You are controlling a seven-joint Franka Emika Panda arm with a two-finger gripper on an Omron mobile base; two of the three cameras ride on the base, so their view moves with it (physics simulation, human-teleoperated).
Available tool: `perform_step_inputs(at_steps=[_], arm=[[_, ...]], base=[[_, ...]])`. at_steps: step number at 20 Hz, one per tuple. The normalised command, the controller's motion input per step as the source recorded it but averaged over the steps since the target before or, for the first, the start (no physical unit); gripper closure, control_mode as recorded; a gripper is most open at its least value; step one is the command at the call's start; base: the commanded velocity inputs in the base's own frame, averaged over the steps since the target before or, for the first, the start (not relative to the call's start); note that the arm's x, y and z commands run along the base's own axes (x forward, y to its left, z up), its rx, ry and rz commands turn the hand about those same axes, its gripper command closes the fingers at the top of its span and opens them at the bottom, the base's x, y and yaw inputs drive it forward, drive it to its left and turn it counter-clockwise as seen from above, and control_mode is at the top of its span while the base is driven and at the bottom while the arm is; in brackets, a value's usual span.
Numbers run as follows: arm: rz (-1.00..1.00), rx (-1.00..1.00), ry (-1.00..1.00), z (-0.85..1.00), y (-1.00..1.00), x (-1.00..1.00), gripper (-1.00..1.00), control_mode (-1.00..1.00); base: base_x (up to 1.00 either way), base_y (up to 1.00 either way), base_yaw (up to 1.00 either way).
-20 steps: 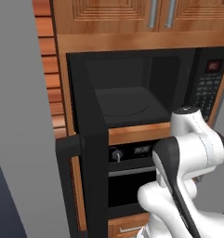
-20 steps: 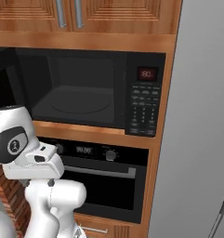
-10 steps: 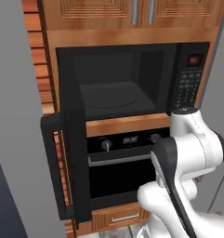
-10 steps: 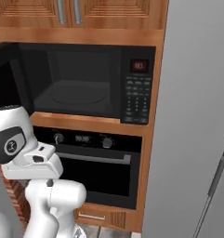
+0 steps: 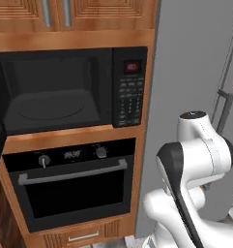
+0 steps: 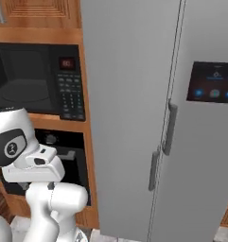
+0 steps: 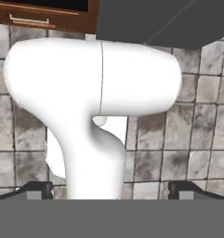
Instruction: Place the sponge inside the microwave to prepare for sanitizing.
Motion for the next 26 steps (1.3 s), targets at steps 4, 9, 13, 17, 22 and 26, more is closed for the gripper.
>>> perform_step_inputs(at_steps=[4,9,13,17,22,26], arm=[[0.00,0.00,0.00,0.00,0.00,0.00,-1.00,1.00],[0.00,0.00,0.00,0.00,0.00,0.00,-1.00,1.00],[0.00,0.00,0.00,0.00,0.00,0.00,-1.00,1.00],[0.00,0.00,0.00,0.00,0.00,0.00,-1.00,1.00],[0.00,0.00,0.00,0.00,0.00,0.00,-1.00,1.00],[0.00,0.00,0.00,0.00,0.00,0.00,-1.00,1.00]], base=[[0.00,-1.00,-0.14],[0.00,-0.96,-0.12],[0.12,-1.00,-0.01],[0.30,-1.00,0.00],[0.33,-1.00,0.01],[0.44,-0.90,0.04]])
